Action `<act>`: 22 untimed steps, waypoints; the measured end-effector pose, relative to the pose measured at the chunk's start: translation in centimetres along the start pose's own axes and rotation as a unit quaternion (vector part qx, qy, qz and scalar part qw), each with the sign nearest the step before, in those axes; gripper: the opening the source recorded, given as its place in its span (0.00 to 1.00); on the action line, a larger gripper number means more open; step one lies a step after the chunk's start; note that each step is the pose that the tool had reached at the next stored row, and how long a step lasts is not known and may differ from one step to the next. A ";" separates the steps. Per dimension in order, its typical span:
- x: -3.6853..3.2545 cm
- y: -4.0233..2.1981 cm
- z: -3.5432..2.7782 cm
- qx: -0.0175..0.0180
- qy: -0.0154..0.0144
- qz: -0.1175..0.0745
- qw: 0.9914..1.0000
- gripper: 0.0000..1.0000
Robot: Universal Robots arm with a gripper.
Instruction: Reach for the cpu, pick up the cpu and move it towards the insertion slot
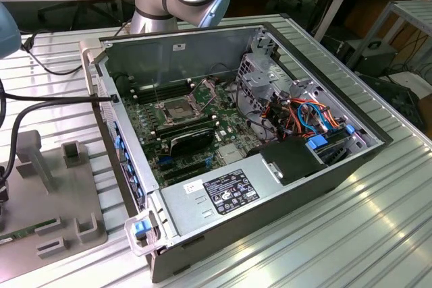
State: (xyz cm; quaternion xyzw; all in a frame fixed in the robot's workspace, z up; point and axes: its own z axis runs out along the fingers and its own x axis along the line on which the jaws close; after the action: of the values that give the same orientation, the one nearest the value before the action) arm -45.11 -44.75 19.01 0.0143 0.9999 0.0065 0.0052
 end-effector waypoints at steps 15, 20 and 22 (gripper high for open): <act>-0.08 0.02 -0.93 0.000 0.000 0.000 1.000 0.55; -0.08 0.02 -0.96 0.000 0.000 0.000 1.000 0.55; -0.07 0.02 -1.17 0.000 0.000 0.000 1.000 0.55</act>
State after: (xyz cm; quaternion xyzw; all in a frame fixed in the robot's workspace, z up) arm -45.05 -44.75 20.18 0.0143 0.9999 0.0064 0.0051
